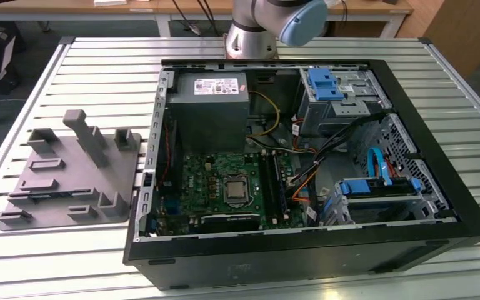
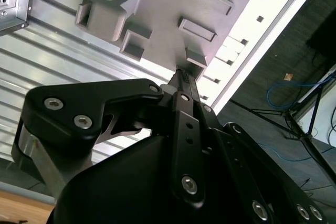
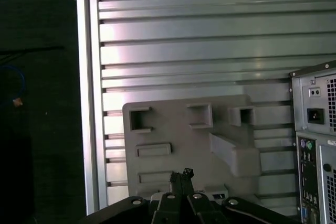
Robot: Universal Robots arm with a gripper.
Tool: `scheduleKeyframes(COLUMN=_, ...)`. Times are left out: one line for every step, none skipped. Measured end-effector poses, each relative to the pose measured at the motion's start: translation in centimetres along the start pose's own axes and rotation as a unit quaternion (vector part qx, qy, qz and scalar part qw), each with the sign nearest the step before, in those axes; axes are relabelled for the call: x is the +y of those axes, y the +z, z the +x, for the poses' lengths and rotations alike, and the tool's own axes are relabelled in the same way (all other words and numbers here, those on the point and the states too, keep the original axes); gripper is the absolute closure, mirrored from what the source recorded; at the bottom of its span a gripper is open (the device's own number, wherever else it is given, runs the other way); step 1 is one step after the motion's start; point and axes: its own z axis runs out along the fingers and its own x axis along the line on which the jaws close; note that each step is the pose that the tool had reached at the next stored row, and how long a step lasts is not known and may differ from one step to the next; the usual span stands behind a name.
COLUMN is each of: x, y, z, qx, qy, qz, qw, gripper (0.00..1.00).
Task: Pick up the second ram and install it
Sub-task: 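Reach for the second ram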
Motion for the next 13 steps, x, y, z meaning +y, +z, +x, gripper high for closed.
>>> scheduleKeyframes(x=-0.26, y=0.10, z=0.01, qx=0.0000, qy=0.000, qz=0.0000, qw=1.0000, gripper=0.90)
scheduleKeyframes(x=-0.53, y=0.20, z=0.03, qx=0.0000, qy=0.000, qz=0.0000, qw=1.0000, gripper=0.90)
scheduleKeyframes(x=-0.79, y=0.31, z=0.03, qx=0.0000, qy=0.000, qz=0.0000, qw=1.0000, gripper=0.90)
scheduleKeyframes(x=-1.01, y=0.41, z=0.03, qx=0.0000, qy=0.000, qz=0.0000, qw=1.0000, gripper=0.90)
scheduleKeyframes(x=-1.20, y=0.51, z=0.02, qx=0.0002, qy=0.000, qz=0.0001, qw=1.0000, gripper=0.90)
scheduleKeyframes(x=-1.41, y=0.61, z=0.01, qx=0.0009, qy=0.000, qz=0.0002, qw=1.0000, gripper=0.90)
scheduleKeyframes(x=-1.62, y=0.72, z=-0.01, qx=0.0030, qy=0.000, qz=0.0003, qw=1.0000, gripper=0.90)
scheduleKeyframes(x=-1.77, y=0.82, z=-0.04, qx=0.0066, qy=0.000, qz=0.0004, qw=1.0000, gripper=0.90)
scheduleKeyframes(x=-1.88, y=0.89, z=-0.06, qx=0.0108, qy=0.000, qz=0.0008, qw=0.9999, gripper=0.90)
scheduleKeyframes(x=-1.94, y=0.97, z=-0.10, qx=0.0154, qy=0.000, qz=0.0012, qw=0.9999, gripper=0.90)
scheduleKeyframes(x=-1.98, y=1.05, z=-0.15, qx=0.0194, qy=-0.001, qz=0.0017, qw=0.9998, gripper=0.90)
scheduleKeyframes(x=-2.01, y=1.16, z=-0.21, qx=0.0221, qy=-0.002, qz=0.0021, qw=0.9998, gripper=0.90)
scheduleKeyframes(x=-2.04, y=1.45, z=-0.29, qx=0.0243, qy=-0.008, qz=0.0029, qw=0.9997, gripper=0.90)
